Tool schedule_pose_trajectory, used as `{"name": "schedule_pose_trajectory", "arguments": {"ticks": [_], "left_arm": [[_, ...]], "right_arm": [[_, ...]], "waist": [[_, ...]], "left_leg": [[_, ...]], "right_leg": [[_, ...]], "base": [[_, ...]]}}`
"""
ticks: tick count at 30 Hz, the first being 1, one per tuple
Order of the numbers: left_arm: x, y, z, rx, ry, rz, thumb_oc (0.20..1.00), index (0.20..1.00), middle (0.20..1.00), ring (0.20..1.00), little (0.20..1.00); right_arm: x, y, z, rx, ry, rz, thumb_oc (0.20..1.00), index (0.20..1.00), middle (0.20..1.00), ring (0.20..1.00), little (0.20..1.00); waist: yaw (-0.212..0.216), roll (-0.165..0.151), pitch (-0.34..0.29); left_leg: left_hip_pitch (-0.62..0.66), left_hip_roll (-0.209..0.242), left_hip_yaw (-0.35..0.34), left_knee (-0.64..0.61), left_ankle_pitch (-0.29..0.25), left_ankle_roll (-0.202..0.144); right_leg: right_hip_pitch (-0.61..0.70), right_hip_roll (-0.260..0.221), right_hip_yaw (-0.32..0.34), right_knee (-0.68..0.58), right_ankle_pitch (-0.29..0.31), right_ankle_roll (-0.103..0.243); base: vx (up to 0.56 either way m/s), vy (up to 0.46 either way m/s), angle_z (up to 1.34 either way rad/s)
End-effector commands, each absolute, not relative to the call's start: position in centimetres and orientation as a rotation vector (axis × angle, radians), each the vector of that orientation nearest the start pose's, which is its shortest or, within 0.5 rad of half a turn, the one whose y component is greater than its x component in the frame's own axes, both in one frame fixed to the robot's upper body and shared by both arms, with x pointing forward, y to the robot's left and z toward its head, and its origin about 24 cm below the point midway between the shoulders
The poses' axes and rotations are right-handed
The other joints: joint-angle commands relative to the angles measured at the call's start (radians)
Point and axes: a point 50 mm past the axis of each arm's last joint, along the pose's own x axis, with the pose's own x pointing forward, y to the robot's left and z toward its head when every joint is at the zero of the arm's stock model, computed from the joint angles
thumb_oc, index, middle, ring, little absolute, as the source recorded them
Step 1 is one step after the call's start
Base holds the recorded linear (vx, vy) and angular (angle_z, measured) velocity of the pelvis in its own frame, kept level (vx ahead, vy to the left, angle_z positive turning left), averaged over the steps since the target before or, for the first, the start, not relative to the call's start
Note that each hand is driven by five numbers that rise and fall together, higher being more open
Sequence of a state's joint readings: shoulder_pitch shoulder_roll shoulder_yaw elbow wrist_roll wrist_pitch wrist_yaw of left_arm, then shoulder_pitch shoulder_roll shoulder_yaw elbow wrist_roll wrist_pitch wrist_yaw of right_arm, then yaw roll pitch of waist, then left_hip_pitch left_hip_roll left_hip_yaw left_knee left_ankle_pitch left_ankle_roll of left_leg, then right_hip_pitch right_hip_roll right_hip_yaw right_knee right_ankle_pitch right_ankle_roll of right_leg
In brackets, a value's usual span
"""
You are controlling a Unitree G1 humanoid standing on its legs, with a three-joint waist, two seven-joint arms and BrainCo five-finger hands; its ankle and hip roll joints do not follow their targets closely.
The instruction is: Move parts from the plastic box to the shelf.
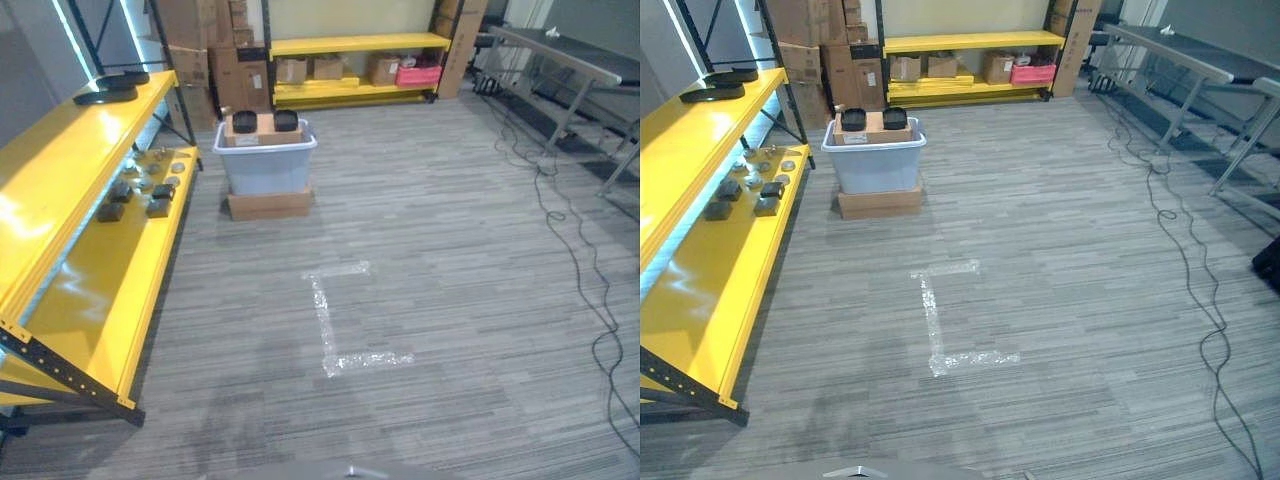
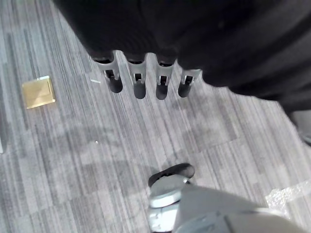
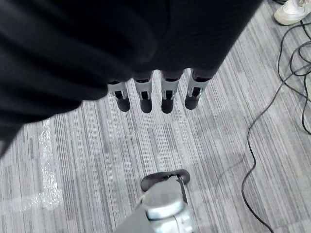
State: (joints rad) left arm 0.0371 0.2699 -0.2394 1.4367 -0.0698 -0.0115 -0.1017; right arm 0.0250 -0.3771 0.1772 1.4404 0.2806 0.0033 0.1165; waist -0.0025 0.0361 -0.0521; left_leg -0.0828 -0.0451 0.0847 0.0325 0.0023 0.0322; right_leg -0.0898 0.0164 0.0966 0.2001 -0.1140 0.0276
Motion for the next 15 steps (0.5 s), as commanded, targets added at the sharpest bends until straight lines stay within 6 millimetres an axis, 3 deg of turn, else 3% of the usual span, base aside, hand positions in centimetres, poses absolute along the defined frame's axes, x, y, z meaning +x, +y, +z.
{"name": "schedule_pose_trajectory", "arguments": {"ticks": [1, 9, 15], "left_arm": [[6.4, 26.0, -16.1, 0.265, 1.395, 0.001, 1.0, 1.0, 1.0, 1.0, 1.0], [6.2, 26.1, -16.1, 0.184, 1.384, 0.081, 1.0, 1.0, 1.0, 1.0, 1.0], [7.2, 25.8, -16.0, 0.187, 1.331, 0.088, 1.0, 1.0, 1.0, 1.0, 1.0]], "right_arm": [[5.2, -29.8, -14.9, -0.096, 1.38, -0.268, 1.0, 1.0, 1.0, 1.0, 1.0], [4.7, -29.6, -15.1, -0.078, 1.394, -0.29, 1.0, 1.0, 1.0, 1.0, 1.0], [4.3, -28.7, -15.5, -0.091, 1.408, -0.262, 1.0, 1.0, 1.0, 1.0, 1.0]], "waist": [[-0.012, -0.008, 0.027], [-0.011, -0.007, 0.022], [-0.002, -0.01, 0.018]], "left_leg": [[0.168, 0.126, -0.05, -0.008, -0.132, -0.087], [0.169, 0.122, -0.053, -0.019, -0.127, -0.086], [0.167, 0.118, -0.06, -0.024, -0.127, -0.085]], "right_leg": [[0.119, -0.066, 0.081, -0.151, -0.044, 0.125], [0.118, -0.067, 0.083, -0.155, -0.037, 0.127], [0.119, -0.073, 0.078, -0.16, -0.032, 0.128]], "base": [[0.0, 0.0, 0.0], [-0.01, -0.002, 0.0], [-0.01, 0.0, 0.07]]}}
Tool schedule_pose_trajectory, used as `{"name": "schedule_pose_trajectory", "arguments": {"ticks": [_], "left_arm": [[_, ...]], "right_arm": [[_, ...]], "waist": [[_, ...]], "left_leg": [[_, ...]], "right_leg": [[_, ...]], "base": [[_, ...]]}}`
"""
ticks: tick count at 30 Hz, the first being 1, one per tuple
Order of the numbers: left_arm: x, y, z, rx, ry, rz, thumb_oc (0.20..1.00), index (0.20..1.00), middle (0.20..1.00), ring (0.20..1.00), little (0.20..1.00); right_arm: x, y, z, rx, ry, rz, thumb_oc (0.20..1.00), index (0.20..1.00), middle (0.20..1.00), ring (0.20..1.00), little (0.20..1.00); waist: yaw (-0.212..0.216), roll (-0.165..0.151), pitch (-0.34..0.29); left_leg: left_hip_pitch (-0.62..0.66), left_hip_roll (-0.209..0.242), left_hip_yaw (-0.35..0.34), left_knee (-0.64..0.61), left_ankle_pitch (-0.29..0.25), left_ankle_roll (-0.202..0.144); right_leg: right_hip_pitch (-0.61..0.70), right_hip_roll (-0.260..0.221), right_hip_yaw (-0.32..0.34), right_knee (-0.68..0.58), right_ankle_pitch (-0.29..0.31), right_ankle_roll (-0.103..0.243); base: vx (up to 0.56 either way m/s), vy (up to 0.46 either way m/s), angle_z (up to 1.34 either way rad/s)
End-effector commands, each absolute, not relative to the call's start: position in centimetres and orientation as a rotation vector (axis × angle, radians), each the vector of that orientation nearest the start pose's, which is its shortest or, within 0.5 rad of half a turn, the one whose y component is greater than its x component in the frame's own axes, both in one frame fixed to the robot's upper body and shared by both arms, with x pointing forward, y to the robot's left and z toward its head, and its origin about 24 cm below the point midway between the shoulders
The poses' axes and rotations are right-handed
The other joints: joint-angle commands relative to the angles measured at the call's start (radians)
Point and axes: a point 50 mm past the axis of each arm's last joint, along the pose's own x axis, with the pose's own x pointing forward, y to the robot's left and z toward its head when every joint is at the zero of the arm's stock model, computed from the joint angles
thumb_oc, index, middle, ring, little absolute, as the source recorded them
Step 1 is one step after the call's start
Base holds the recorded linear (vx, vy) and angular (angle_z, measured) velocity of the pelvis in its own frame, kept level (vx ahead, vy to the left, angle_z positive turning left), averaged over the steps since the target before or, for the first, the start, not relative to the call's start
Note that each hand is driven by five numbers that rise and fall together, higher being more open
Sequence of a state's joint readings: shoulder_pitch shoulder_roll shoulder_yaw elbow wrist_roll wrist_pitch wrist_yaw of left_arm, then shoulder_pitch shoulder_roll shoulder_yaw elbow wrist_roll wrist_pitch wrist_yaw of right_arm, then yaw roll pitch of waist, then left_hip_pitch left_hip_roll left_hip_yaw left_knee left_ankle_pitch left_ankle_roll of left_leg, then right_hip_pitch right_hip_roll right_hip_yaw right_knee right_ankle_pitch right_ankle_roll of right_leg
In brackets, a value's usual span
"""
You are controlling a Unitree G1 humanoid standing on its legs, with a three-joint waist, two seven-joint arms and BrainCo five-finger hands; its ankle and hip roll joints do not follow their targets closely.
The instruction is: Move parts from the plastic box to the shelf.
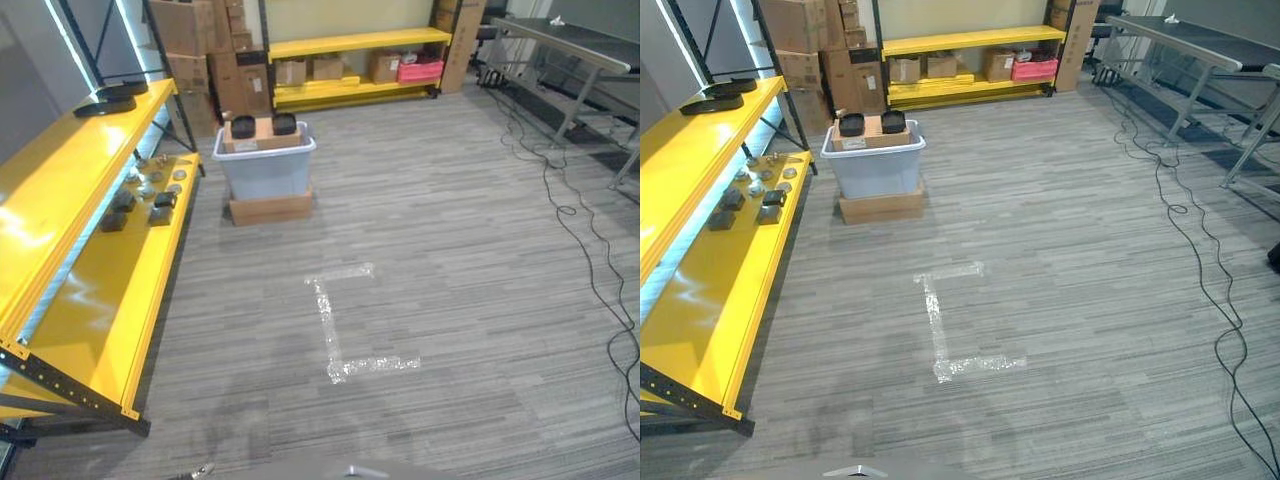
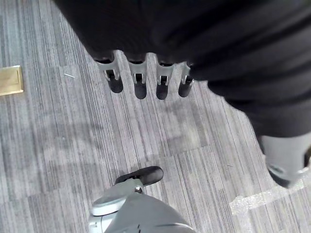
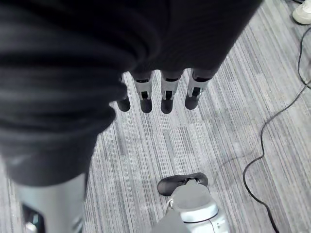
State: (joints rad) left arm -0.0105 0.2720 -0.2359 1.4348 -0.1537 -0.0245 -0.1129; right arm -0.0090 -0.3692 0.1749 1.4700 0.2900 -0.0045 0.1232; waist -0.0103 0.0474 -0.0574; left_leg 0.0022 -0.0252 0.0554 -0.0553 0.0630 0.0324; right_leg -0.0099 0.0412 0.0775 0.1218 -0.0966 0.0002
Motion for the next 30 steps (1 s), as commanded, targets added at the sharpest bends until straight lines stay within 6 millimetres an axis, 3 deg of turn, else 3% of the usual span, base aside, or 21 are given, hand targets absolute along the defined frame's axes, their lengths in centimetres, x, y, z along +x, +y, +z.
{"name": "schedule_pose_trajectory", "arguments": {"ticks": [1, 4, 13, 21, 24, 30], "left_arm": [[7.4, 25.7, -16.0, 0.183, 1.321, 0.089, 1.0, 1.0, 1.0, 1.0, 1.0], [8.8, 25.8, -15.7, 0.192, 1.245, 0.122, 1.0, 1.0, 1.0, 1.0, 1.0], [10.2, 24.5, -15.7, 0.191, 1.175, 0.11, 1.0, 1.0, 1.0, 1.0, 1.0], [9.6, 23.6, -16.0, 0.198, 1.195, 0.051, 1.0, 1.0, 1.0, 1.0, 1.0], [11.2, 23.3, -15.7, 0.228, 1.147, 0.019, 1.0, 1.0, 1.0, 1.0, 1.0], [12.4, 23.3, -15.3, 0.248, 1.1, 0.02, 1.0, 1.0, 1.0, 1.0, 1.0]], "right_arm": [[4.4, -28.6, -15.5, -0.104, 1.405, -0.251, 1.0, 1.0, 1.0, 1.0, 1.0], [4.6, -28.3, -15.6, -0.125, 1.378, -0.251, 1.0, 1.0, 1.0, 1.0, 1.0], [5.8, -27.9, -15.6, -0.183, 1.33, -0.217, 1.0, 1.0, 1.0, 1.0, 1.0], [6.1, -27.7, -15.6, -0.247, 1.34, -0.128, 1.0, 1.0, 1.0, 1.0, 1.0], [7.5, -27.1, -15.5, -0.296, 1.308, -0.064, 1.0, 1.0, 1.0, 1.0, 1.0], [9.9, -27.3, -15.0, -0.264, 1.222, -0.134, 1.0, 1.0, 1.0, 1.0, 1.0]], "waist": [[0.007, -0.022, 0.023], [0.012, -0.027, 0.028], [0.013, -0.033, 0.034], [0.016, -0.028, 0.029], [0.025, -0.033, 0.033], [0.027, -0.039, 0.041]], "left_leg": [[0.081, 0.098, -0.032, 0.062, -0.187, -0.085], [0.071, 0.094, -0.039, 0.061, -0.186, -0.083], [0.056, 0.092, -0.043, 0.058, -0.185, -0.08], [0.041, 0.09, -0.044, 0.054, -0.182, -0.079], [0.027, 0.09, -0.045, 0.053, -0.177, -0.08], [0.029, 0.087, -0.044, 0.06, -0.179, -0.076]], "right_leg": [[0.039, -0.098, 0.097, -0.083, -0.049, 0.156], [0.031, -0.1, 0.092, -0.086, -0.044, 0.157], [0.016, -0.099, 0.098, -0.089, -0.038, 0.158], [0.007, -0.095, 0.091, -0.099, -0.031, 0.156], [0.001, -0.097, 0.08, -0.108, -0.028, 0.157], [0.006, -0.101, 0.075, -0.102, -0.031, 0.158]], "base": [[-0.02, -0.001, 0.05], [-0.03, 0.006, 0.0], [-0.02, 0.002, 0.0], [-0.01, -0.001, 0.0], [-0.06, -0.008, 0.01], [-0.01, -0.001, 0.0]]}}
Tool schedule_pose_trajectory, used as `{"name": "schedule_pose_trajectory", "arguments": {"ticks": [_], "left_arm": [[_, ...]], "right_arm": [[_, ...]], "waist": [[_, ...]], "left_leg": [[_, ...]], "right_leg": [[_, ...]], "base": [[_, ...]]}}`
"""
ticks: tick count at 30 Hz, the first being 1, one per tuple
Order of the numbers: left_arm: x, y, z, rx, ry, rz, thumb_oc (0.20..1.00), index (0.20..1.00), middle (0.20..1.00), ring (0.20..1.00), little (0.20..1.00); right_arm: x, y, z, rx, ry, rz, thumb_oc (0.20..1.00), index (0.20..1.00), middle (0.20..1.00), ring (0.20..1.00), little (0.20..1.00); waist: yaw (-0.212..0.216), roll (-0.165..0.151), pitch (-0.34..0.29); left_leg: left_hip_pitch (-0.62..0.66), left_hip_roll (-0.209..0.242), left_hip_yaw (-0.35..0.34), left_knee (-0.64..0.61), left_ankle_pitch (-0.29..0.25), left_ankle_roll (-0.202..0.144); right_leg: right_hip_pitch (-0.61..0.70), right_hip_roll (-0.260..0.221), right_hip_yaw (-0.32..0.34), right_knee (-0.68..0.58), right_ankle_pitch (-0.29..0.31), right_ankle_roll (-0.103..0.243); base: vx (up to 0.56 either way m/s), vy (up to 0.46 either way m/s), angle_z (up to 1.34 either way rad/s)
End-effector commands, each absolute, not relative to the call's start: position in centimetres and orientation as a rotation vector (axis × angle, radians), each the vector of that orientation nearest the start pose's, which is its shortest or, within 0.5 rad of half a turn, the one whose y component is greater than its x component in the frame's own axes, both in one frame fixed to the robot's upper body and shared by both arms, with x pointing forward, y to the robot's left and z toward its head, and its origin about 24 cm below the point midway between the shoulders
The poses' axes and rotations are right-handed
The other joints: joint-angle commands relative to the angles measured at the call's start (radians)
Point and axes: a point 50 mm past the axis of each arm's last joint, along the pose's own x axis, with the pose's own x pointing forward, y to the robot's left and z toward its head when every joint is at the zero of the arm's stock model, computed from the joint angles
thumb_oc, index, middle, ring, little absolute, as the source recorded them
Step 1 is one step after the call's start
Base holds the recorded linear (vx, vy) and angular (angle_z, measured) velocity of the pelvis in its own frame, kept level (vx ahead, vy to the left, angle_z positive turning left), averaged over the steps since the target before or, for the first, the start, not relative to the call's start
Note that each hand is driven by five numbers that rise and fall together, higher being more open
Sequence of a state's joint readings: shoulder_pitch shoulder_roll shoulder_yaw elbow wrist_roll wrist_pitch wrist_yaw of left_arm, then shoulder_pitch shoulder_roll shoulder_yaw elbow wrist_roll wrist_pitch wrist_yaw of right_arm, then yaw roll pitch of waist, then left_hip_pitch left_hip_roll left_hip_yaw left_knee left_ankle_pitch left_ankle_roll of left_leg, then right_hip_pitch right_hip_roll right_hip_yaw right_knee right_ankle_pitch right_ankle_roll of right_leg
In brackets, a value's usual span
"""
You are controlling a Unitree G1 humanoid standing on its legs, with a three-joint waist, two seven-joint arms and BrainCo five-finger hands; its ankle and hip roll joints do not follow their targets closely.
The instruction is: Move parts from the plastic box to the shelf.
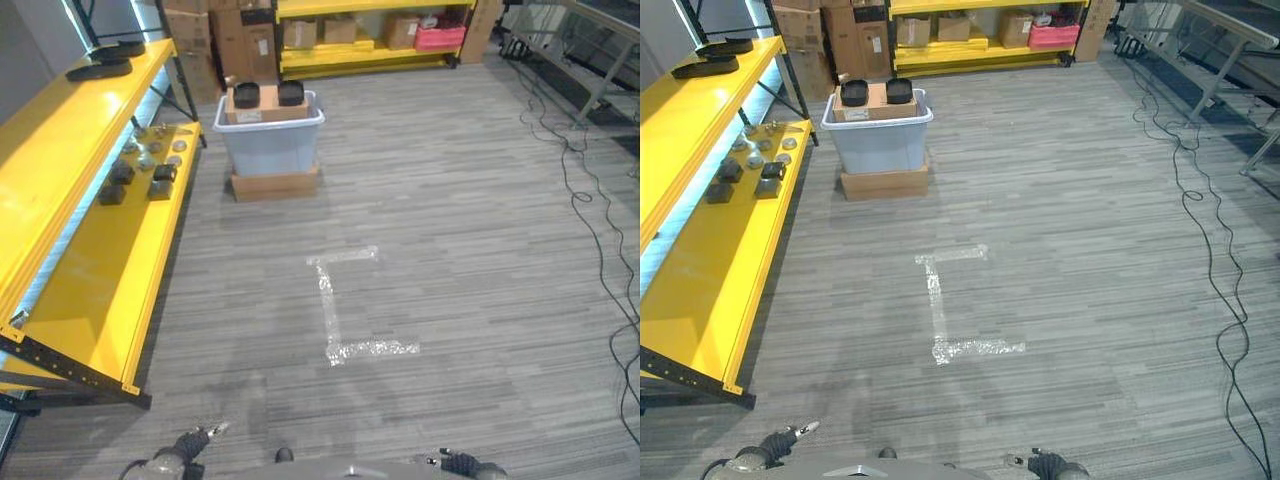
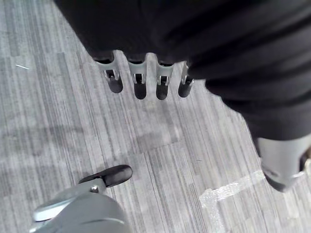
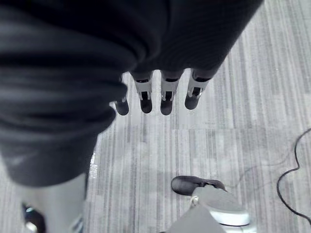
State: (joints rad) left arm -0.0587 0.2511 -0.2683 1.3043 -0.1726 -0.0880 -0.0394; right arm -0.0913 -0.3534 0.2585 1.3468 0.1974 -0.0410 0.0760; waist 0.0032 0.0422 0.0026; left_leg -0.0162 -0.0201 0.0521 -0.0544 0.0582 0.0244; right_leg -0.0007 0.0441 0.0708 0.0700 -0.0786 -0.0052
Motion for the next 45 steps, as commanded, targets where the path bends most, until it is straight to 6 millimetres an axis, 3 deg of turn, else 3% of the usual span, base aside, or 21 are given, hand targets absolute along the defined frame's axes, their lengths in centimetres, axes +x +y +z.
{"name": "schedule_pose_trajectory", "arguments": {"ticks": [1, 7, 10, 12, 14, 19, 24, 25, 26, 27, 30, 32, 36, 39, 40, 41, 42, 45], "left_arm": [[12.6, 23.4, -15.2, 0.26, 1.094, 0.019, 1.0, 1.0, 1.0, 1.0, 1.0], [12.1, 23.9, -15.2, 0.249, 1.108, 0.052, 1.0, 1.0, 1.0, 1.0, 1.0], [11.2, 24.0, -15.5, 0.238, 1.147, 0.052, 1.0, 1.0, 1.0, 1.0, 1.0], [11.2, 24.0, -15.5, 0.238, 1.147, 0.052, 1.0, 1.0, 1.0, 1.0, 1.0], [10.2, 23.9, -15.9, 0.233, 1.193, 0.04, 1.0, 1.0, 1.0, 1.0, 1.0], [10.5, 23.4, -15.9, 0.222, 1.164, 0.031, 1.0, 1.0, 1.0, 1.0, 1.0], [16.6, 23.1, -13.1, 0.196, 0.849, 0.1, 1.0, 1.0, 1.0, 1.0, 1.0], [16.6, 23.1, -13.1, 0.196, 0.849, 0.1, 1.0, 1.0, 1.0, 1.0, 1.0], [21.2, 22.8, -9.4, 0.138, 0.573, 0.134, 1.0, 1.0, 1.0, 1.0, 1.0], [21.2, 22.8, -9.4, 0.138, 0.573, 0.133, 1.0, 1.0, 1.0, 1.0, 1.0], [25.2, 21.9, -3.8, 0.07, 0.249, 0.141, 1.0, 1.0, 1.0, 1.0, 1.0], [26.8, 21.1, 0.9, 0.052, 0.015, 0.111, 1.0, 1.0, 1.0, 1.0, 1.0], [27.0, 21.1, 6.1, 0.095, -0.221, 0.076, 1.0, 1.0, 1.0, 1.0, 1.0], [26.7, 21.1, 7.0, 0.109, -0.258, 0.063, 1.0, 1.0, 1.0, 1.0, 1.0], [26.3, 21.2, 8.6, 0.112, -0.334, 0.047, 1.0, 1.0, 1.0, 1.0, 1.0], [26.3, 21.2, 8.6, 0.112, -0.334, 0.047, 1.0, 1.0, 1.0, 1.0, 1.0], [25.8, 21.3, 9.5, 0.118, -0.368, 0.028, 1.0, 1.0, 1.0, 1.0, 1.0], [25.3, 20.8, 9.3, 0.084, -0.347, -0.019, 1.0, 1.0, 1.0, 1.0, 1.0]], "right_arm": [[10.0, -27.4, -14.9, -0.257, 1.214, -0.148, 1.0, 1.0, 1.0, 1.0, 1.0], [10.3, -27.4, -14.8, -0.265, 1.182, -0.187, 1.0, 1.0, 1.0, 1.0, 1.0], [8.7, -26.8, -15.4, -0.276, 1.252, -0.13, 1.0, 1.0, 1.0, 1.0, 1.0], [8.7, -26.8, -15.4, -0.276, 1.252, -0.13, 1.0, 1.0, 1.0, 1.0, 1.0], [6.0, -26.5, -16.0, -0.296, 1.37, -0.093, 1.0, 1.0, 1.0, 1.0, 1.0], [5.6, -26.5, -16.1, -0.248, 1.36, -0.141, 1.0, 1.0, 1.0, 1.0, 1.0], [11.5, -26.4, -14.4, -0.283, 1.065, -0.154, 1.0, 1.0, 1.0, 1.0, 1.0], [11.5, -26.4, -14.4, -0.283, 1.065, -0.154, 1.0, 1.0, 1.0, 1.0, 1.0], [16.2, -26.6, -11.8, -0.284, 0.819, -0.192, 1.0, 1.0, 1.0, 1.0, 1.0], [16.2, -26.6, -11.8, -0.284, 0.819, -0.192, 1.0, 1.0, 1.0, 1.0, 1.0], [20.8, -26.3, -7.7, -0.278, 0.536, -0.206, 1.0, 1.0, 1.0, 1.0, 1.0], [23.3, -26.0, -3.6, -0.334, 0.315, -0.159, 1.0, 1.0, 1.0, 1.0, 1.0], [24.6, -25.3, 2.6, -0.39, 0.01, -0.13, 1.0, 1.0, 1.0, 1.0, 1.0], [24.4, -25.2, 3.5, -0.394, -0.033, -0.127, 1.0, 1.0, 1.0, 1.0, 1.0], [24.4, -24.9, 5.5, -0.394, -0.133, -0.125, 1.0, 1.0, 1.0, 1.0, 1.0], [24.4, -24.9, 5.5, -0.394, -0.133, -0.125, 1.0, 1.0, 1.0, 1.0, 1.0], [24.0, -24.6, 6.7, -0.385, -0.194, -0.116, 1.0, 1.0, 1.0, 1.0, 1.0], [23.7, -23.7, 7.4, -0.335, -0.231, -0.088, 1.0, 1.0, 1.0, 1.0, 1.0]], "waist": [[0.014, -0.034, -0.017], [0.013, -0.04, -0.017], [0.015, -0.042, -0.022], [0.015, -0.042, -0.022], [0.014, -0.043, -0.03], [0.008, -0.041, -0.035], [0.002, -0.045, -0.029], [0.002, -0.045, -0.029], [0.002, -0.046, -0.023], [0.002, -0.046, -0.022], [0.003, -0.048, -0.015], [0.003, -0.05, -0.006], [0.004, -0.049, 0.002], [0.005, -0.049, 0.005], [0.005, -0.048, 0.01], [0.005, -0.048, 0.01], [0.006, -0.047, 0.012], [0.002, -0.044, 0.024]], "left_leg": [[0.05, 0.082, -0.04, 0.059, -0.174, -0.068], [0.068, 0.082, -0.038, 0.065, -0.178, -0.067], [0.077, 0.083, -0.035, 0.065, -0.179, -0.068], [0.077, 0.083, -0.035, 0.065, -0.179, -0.068], [0.089, 0.085, -0.033, 0.063, -0.183, -0.07], [0.103, 0.089, -0.027, 0.06, -0.185, -0.071], [0.105, 0.094, -0.023, 0.064, -0.185, -0.073], [0.105, 0.094, -0.023, 0.064, -0.185, -0.073], [0.104, 0.094, -0.017, 0.067, -0.183, -0.072], [0.104, 0.094, -0.017, 0.068, -0.183, -0.072], [0.105, 0.096, -0.011, 0.07, -0.184, -0.069], [0.106, 0.097, -0.013, 0.073, -0.186, -0.067], [0.101, 0.095, -0.012, 0.08, -0.193, -0.062], [0.101, 0.094, -0.011, 0.081, -0.196, -0.06], [0.101, 0.093, -0.008, 0.078, -0.195, -0.056], [0.101, 0.093, -0.008, 0.078, -0.195, -0.056], [0.1, 0.094, -0.005, 0.069, -0.194, -0.056], [0.102, 0.098, -0.003, 0.07, -0.195, -0.057]], "right_leg": [[-0.001, -0.104, 0.08, -0.047, -0.05, 0.163], [0.012, -0.106, 0.075, -0.034, -0.058, 0.163], [0.018, -0.106, 0.073, -0.029, -0.061, 0.161], [0.018, -0.106, 0.073, -0.029, -0.061, 0.161], [0.029, -0.102, 0.069, -0.028, -0.067, 0.157], [0.038, -0.101, 0.068, -0.029, -0.069, 0.156], [0.034, -0.097, 0.078, -0.025, -0.067, 0.158], [0.034, -0.097, 0.078, -0.025, -0.067, 0.158], [0.028, -0.096, 0.083, -0.019, -0.064, 0.162], [0.028, -0.096, 0.083, -0.018, -0.064, 0.162], [0.024, -0.096, 0.087, -0.009, -0.065, 0.165], [0.023, -0.096, 0.087, 0.0, -0.069, 0.166], [0.017, -0.095, 0.098, 0.0, -0.07, 0.169], [0.015, -0.096, 0.102, 0.001, -0.07, 0.17], [0.008, -0.097, 0.108, 0.002, -0.069, 0.173], [0.008, -0.097, 0.108, 0.002, -0.069, 0.173], [-0.002, -0.096, 0.112, 0.009, -0.072, 0.176], [-0.01, -0.093, 0.12, 0.029, -0.084, 0.173]], "base": [[0.0, 0.0, 0.0], [0.0, -0.003, 0.01], [0.0, 0.0, 0.0], [0.02, -0.003, 0.0], [0.07, -0.011, 0.0], [0.01, 0.002, -0.03], [-0.02, -0.001, -0.05], [-0.04, -0.003, -0.03], [-0.03, 0.001, -0.04], [-0.03, -0.001, -0.13], [-0.02, -0.009, -0.13], [0.0, -0.013, -0.06], [0.0, 0.0, 0.0], [0.0, -0.003, -0.03], [0.0, 0.0, 0.0], [0.01, -0.02, -0.08], [0.02, -0.045, -0.17], [0.03, -0.069, -0.19]]}}
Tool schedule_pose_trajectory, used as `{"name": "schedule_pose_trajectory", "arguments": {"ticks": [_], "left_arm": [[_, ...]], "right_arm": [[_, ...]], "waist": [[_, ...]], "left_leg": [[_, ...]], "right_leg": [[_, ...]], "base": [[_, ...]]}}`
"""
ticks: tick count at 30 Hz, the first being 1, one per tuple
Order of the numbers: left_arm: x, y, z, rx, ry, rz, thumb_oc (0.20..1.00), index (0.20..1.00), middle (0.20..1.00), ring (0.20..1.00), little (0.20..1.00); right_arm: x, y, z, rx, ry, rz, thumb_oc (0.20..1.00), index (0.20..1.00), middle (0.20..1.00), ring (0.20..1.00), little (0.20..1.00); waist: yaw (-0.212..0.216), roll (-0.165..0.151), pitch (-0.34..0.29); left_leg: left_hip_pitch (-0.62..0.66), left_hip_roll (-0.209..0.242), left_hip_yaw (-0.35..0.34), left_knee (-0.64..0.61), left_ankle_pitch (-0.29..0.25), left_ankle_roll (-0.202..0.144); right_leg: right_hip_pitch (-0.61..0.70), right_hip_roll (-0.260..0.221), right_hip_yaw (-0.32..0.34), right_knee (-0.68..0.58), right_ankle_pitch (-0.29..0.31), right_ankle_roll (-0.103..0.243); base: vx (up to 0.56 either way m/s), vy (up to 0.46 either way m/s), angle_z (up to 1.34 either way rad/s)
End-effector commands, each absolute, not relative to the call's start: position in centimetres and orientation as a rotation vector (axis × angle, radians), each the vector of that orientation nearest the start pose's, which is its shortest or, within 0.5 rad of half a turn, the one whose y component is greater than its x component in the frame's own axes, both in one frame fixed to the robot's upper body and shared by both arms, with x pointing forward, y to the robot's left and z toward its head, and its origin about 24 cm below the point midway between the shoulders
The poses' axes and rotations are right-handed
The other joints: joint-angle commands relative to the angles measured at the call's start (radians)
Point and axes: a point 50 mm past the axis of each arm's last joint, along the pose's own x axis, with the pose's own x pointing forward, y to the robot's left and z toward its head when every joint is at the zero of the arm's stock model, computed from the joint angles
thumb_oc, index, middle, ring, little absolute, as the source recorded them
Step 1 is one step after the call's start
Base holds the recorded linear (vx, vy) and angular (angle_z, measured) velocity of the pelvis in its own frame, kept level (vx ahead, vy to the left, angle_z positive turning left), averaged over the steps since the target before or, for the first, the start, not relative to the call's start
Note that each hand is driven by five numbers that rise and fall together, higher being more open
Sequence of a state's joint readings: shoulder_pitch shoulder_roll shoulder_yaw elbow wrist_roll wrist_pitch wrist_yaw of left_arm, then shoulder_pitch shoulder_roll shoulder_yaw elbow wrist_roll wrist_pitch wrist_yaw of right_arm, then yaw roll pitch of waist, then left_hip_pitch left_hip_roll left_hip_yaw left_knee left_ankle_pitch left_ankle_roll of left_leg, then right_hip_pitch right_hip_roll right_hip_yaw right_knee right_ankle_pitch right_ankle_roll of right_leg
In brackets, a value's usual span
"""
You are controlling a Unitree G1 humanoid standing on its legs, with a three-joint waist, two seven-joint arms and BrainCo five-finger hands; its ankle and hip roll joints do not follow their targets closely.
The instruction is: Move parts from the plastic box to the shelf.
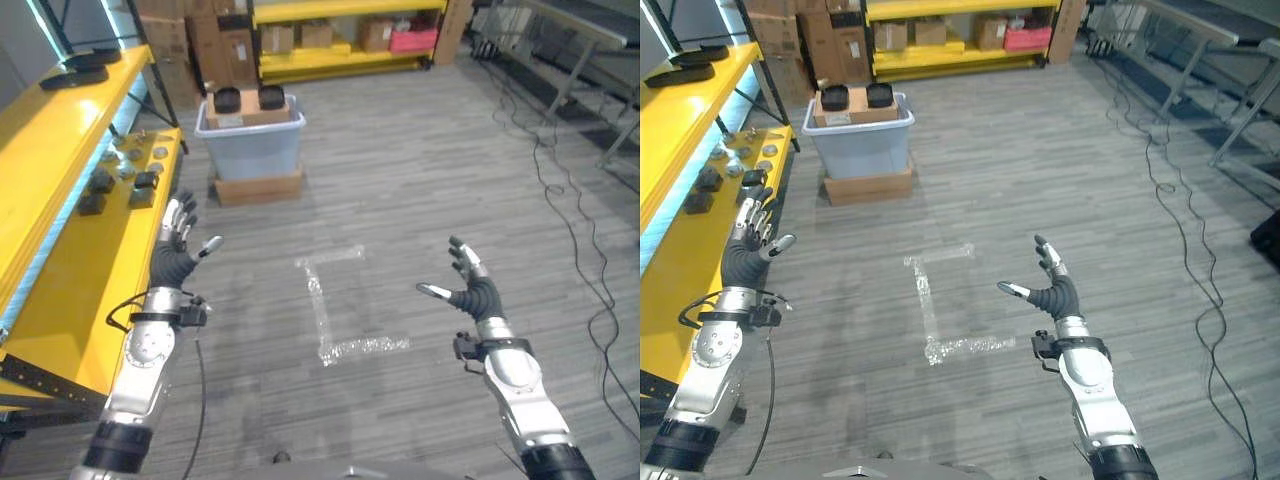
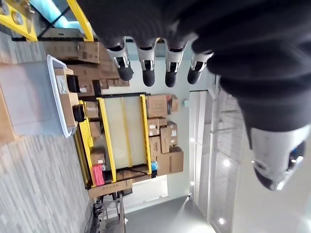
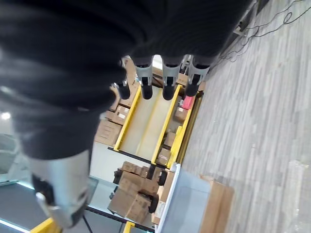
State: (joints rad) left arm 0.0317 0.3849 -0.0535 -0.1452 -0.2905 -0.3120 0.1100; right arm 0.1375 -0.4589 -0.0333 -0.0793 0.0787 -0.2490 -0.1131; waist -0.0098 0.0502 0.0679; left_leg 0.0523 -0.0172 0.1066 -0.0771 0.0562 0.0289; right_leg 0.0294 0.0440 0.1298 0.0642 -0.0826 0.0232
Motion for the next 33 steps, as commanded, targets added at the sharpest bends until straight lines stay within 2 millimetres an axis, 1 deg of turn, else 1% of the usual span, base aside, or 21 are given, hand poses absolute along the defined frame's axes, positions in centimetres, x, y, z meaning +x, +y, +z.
{"name": "schedule_pose_trajectory", "arguments": {"ticks": [1, 5, 7, 8, 9, 10, 12, 14, 15, 18, 19, 20, 21, 23, 24, 25, 26, 27, 28, 32, 33], "left_arm": [[25.3, 20.5, 8.9, 0.064, -0.331, -0.024, 1.0, 1.0, 1.0, 1.0, 1.0], [25.1, 19.7, 7.5, 0.006, -0.266, -0.051, 1.0, 1.0, 1.0, 1.0, 1.0], [25.0, 19.7, 7.3, 0.007, -0.255, -0.064, 1.0, 1.0, 1.0, 1.0, 1.0], [25.0, 19.6, 7.3, 0.005, -0.252, -0.069, 1.0, 1.0, 1.0, 1.0, 1.0], [25.1, 19.7, 7.3, -0.005, -0.249, -0.066, 1.0, 1.0, 1.0, 1.0, 1.0], [25.1, 19.6, 7.3, -0.005, -0.25, -0.066, 1.0, 1.0, 1.0, 1.0, 1.0], [25.2, 19.7, 7.4, 0.009, -0.254, -0.061, 1.0, 1.0, 1.0, 1.0, 1.0], [25.2, 19.5, 7.2, 0.007, -0.249, -0.055, 1.0, 1.0, 1.0, 1.0, 1.0], [25.2, 19.4, 7.2, 0.021, -0.248, -0.057, 1.0, 1.0, 1.0, 1.0, 1.0], [25.5, 19.2, 7.4, 0.026, -0.255, -0.06, 1.0, 1.0, 1.0, 1.0, 1.0], [26.3, 18.8, 8.1, 0.03, -0.289, -0.054, 1.0, 1.0, 1.0, 1.0, 1.0], [26.3, 18.7, 8.4, 0.026, -0.306, -0.056, 1.0, 1.0, 1.0, 1.0, 1.0], [26.7, 18.3, 8.9, 0.04, -0.326, -0.071, 1.0, 1.0, 1.0, 1.0, 1.0], [26.9, 18.0, 9.1, 0.064, -0.335, -0.082, 1.0, 1.0, 1.0, 1.0, 1.0], [27.5, 17.8, 9.7, 0.075, -0.353, -0.097, 1.0, 1.0, 1.0, 1.0, 1.0], [27.5, 17.8, 9.7, 0.076, -0.354, -0.097, 1.0, 1.0, 1.0, 1.0, 1.0], [27.7, 17.7, 10.0, 0.087, -0.356, -0.097, 1.0, 1.0, 1.0, 1.0, 1.0], [27.6, 18.0, 10.0, 0.1, -0.356, -0.095, 1.0, 1.0, 1.0, 1.0, 1.0], [27.6, 18.1, 10.0, 0.104, -0.354, -0.095, 1.0, 1.0, 1.0, 1.0, 1.0], [27.5, 18.2, 10.0, 0.124, -0.355, -0.099, 1.0, 1.0, 1.0, 1.0, 1.0], [27.2, 18.4, 10.0, 0.126, -0.35, -0.102, 1.0, 1.0, 1.0, 1.0, 1.0]], "right_arm": [[23.7, -23.3, 7.4, -0.331, -0.234, -0.076, 1.0, 1.0, 1.0, 1.0, 1.0], [24.1, -22.3, 7.7, -0.316, -0.252, -0.023, 1.0, 1.0, 1.0, 1.0, 1.0], [24.3, -22.1, 8.2, -0.316, -0.271, 0.001, 1.0, 1.0, 1.0, 1.0, 1.0], [24.4, -22.0, 8.3, -0.319, -0.276, 0.013, 1.0, 1.0, 1.0, 1.0, 1.0], [24.5, -22.2, 8.5, -0.325, -0.275, 0.022, 1.0, 1.0, 1.0, 1.0, 1.0], [24.5, -22.2, 8.5, -0.325, -0.277, 0.021, 1.0, 1.0, 1.0, 1.0, 1.0], [24.8, -22.3, 8.9, -0.335, -0.285, 0.029, 1.0, 1.0, 1.0, 1.0, 1.0], [25.0, -22.5, 9.1, -0.348, -0.284, 0.023, 1.0, 1.0, 1.0, 1.0, 1.0], [25.1, -22.5, 9.3, -0.346, -0.294, 0.015, 1.0, 1.0, 1.0, 1.0, 1.0], [25.6, -22.5, 9.6, -0.343, -0.308, 0.006, 1.0, 1.0, 1.0, 1.0, 1.0], [26.4, -22.0, 9.8, -0.336, -0.325, -0.004, 1.0, 1.0, 1.0, 1.0, 1.0], [26.6, -21.6, 10.0, -0.342, -0.335, 0.004, 1.0, 1.0, 1.0, 1.0, 1.0], [26.6, -21.4, 10.0, -0.368, -0.337, 0.004, 1.0, 1.0, 1.0, 1.0, 1.0], [26.6, -21.3, 10.0, -0.379, -0.339, 0.001, 1.0, 1.0, 1.0, 1.0, 1.0], [26.8, -20.8, 10.0, -0.371, -0.342, 0.011, 1.0, 1.0, 1.0, 1.0, 1.0], [26.9, -20.7, 10.1, -0.37, -0.343, 0.011, 1.0, 1.0, 1.0, 1.0, 1.0], [27.1, -20.4, 10.1, -0.377, -0.34, 0.022, 1.0, 1.0, 1.0, 1.0, 1.0], [26.9, -20.0, 9.9, -0.383, -0.335, 0.04, 1.0, 1.0, 1.0, 1.0, 1.0], [27.0, -19.8, 9.9, -0.385, -0.334, 0.051, 1.0, 1.0, 1.0, 1.0, 1.0], [26.8, -19.6, 9.6, -0.375, -0.322, 0.067, 1.0, 1.0, 1.0, 1.0, 1.0], [26.6, -19.7, 9.3, -0.369, -0.306, 0.076, 1.0, 1.0, 1.0, 1.0, 1.0]], "waist": [[0.014, -0.052, -0.037], [0.01, -0.051, -0.011], [0.013, -0.053, 0.011], [0.017, -0.057, 0.026], [0.034, -0.068, 0.066], [0.027, -0.064, 0.065], [0.039, -0.075, 0.093], [0.046, -0.078, 0.089], [0.052, -0.069, 0.083], [0.059, -0.072, 0.082], [0.075, -0.059, 0.079], [0.078, -0.047, 0.067], [0.077, -0.042, 0.051], [0.074, -0.046, 0.041], [0.065, -0.054, 0.044], [0.066, -0.056, 0.045], [0.057, -0.063, 0.061], [0.051, -0.061, 0.078], [0.05, -0.057, 0.083], [0.045, -0.061, 0.088], [0.037, -0.06, 0.083]], "left_leg": [[0.033, 0.097, -0.057, 0.097, -0.195, -0.063], [0.019, 0.107, -0.053, 0.154, -0.22, -0.072], [-0.018, 0.104, -0.047, 0.27, -0.241, -0.081], [-0.048, 0.106, -0.048, 0.357, -0.23, -0.085], [-0.132, 0.097, -0.084, 0.528, -0.142, -0.098], [-0.146, 0.099, -0.093, 0.546, -0.148, -0.099], [-0.229, 0.07, -0.137, 0.664, -0.102, -0.103], [-0.26, 0.075, -0.121, 0.58, -0.138, -0.091], [-0.269, 0.076, -0.106, 0.455, -0.156, -0.086], [-0.29, 0.07, -0.095, 0.378, -0.128, -0.091], [-0.311, 0.056, -0.104, 0.26, -0.079, -0.1], [-0.291, 0.048, -0.117, 0.199, -0.078, -0.087], [-0.275, 0.034, -0.11, 0.187, -0.071, -0.072], [-0.264, 0.016, -0.115, 0.191, -0.082, -0.058], [-0.227, -0.01, -0.104, 0.203, -0.117, -0.033], [-0.228, -0.011, -0.103, 0.204, -0.117, -0.032], [-0.209, -0.018, -0.102, 0.209, -0.13, -0.024], [-0.175, -0.022, -0.105, 0.208, -0.145, -0.012], [-0.155, -0.016, -0.1, 0.203, -0.153, -0.008], [-0.116, -0.006, -0.08, 0.183, -0.165, -0.006], [-0.091, 0.005, -0.059, 0.167, -0.181, -0.009]], "right_leg": [[-0.043, -0.091, 0.063, 0.042, -0.083, 0.142], [-0.066, -0.076, 0.076, 0.091, -0.098, 0.129], [-0.062, -0.069, 0.088, 0.114, -0.113, 0.112], [-0.052, -0.067, 0.091, 0.119, -0.116, 0.101], [-0.03, -0.065, 0.093, 0.126, -0.114, 0.073], [-0.033, -0.062, 0.086, 0.128, -0.114, 0.073], [-0.015, -0.068, 0.084, 0.121, -0.115, 0.057], [0.006, -0.08, 0.074, 0.1, -0.124, 0.061], [0.016, -0.083, 0.065, 0.07, -0.131, 0.069], [0.027, -0.092, 0.054, 0.042, -0.131, 0.072], [0.039, -0.087, 0.051, 0.016, -0.143, 0.078], [0.043, -0.085, 0.055, 0.022, -0.156, 0.088], [0.056, -0.109, 0.046, 0.035, -0.173, 0.11], [0.052, -0.128, 0.047, 0.07, -0.176, 0.121], [0.003, -0.164, 0.047, 0.216, -0.127, 0.147], [-0.003, -0.164, 0.049, 0.226, -0.132, 0.147], [-0.041, -0.169, 0.068, 0.317, -0.056, 0.152], [-0.085, -0.162, 0.08, 0.417, 0.01, 0.14], [-0.108, -0.173, 0.066, 0.459, 0.047, 0.137], [-0.129, -0.191, 0.03, 0.424, 0.068, 0.137], [-0.165, -0.189, -0.017, 0.347, 0.033, 0.142]], "base": [[0.02, -0.09, -0.06], [0.03, -0.107, -0.02], [0.05, -0.095, -0.14], [0.07, -0.184, -0.11], [0.03, -0.138, -0.08], [0.01, -0.121, -0.02], [0.08, -0.054, 0.02], [0.24, 0.054, 0.05], [0.21, 0.107, 0.17], [0.11, 0.095, 0.24], [0.2, 0.197, 0.21], [0.37, 0.375, 0.03], [0.26, 0.266, -0.1], [0.3, 0.264, -0.24], [0.3, 0.247, -0.06], [0.28, 0.221, -0.03], [0.2, 0.138, 0.0], [0.29, 0.192, 0.02], [0.31, 0.155, 0.18], [0.21, 0.052, 0.1], [0.31, 0.055, 0.01]]}}
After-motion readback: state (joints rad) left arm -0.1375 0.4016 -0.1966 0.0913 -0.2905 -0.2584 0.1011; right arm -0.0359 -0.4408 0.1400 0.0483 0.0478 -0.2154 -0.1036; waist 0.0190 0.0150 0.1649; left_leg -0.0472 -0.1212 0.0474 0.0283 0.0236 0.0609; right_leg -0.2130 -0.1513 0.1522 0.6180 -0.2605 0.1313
